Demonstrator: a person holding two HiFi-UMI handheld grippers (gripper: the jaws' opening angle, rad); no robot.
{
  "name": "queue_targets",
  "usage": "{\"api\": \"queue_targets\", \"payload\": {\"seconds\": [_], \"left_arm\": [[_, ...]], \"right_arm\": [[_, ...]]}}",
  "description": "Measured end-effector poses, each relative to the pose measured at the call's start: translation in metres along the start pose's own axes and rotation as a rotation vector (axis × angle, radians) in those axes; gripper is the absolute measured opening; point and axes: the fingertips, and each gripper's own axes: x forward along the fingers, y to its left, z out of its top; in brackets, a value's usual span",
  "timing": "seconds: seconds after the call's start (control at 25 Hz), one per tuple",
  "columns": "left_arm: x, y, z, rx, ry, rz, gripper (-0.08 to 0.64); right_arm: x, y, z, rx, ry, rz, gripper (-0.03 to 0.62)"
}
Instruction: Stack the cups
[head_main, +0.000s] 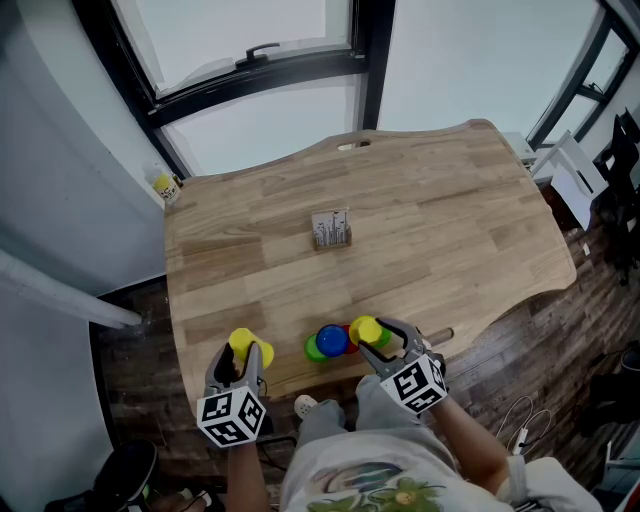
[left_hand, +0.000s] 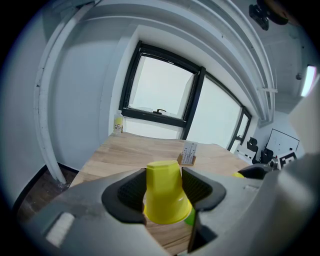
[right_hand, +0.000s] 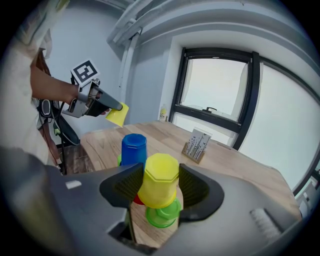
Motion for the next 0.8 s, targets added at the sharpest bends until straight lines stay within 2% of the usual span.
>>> {"api": "queue_targets", "payload": {"seconds": [0.48,0.8], "left_arm": [[0.0,-0.0003,-0.0006,-0.001,0.001,-0.005,0.233],[-0.0021,-0.0022,0.001,0.0,-0.004,-0.012,0.233]], "right_arm": [[-0.0005,-0.0007,-0.0013,0.016,0.008,-0.006,0.227],[-0.0041,-0.0009,-0.0057,0.055,0.011,-0.013,0.256]]}}
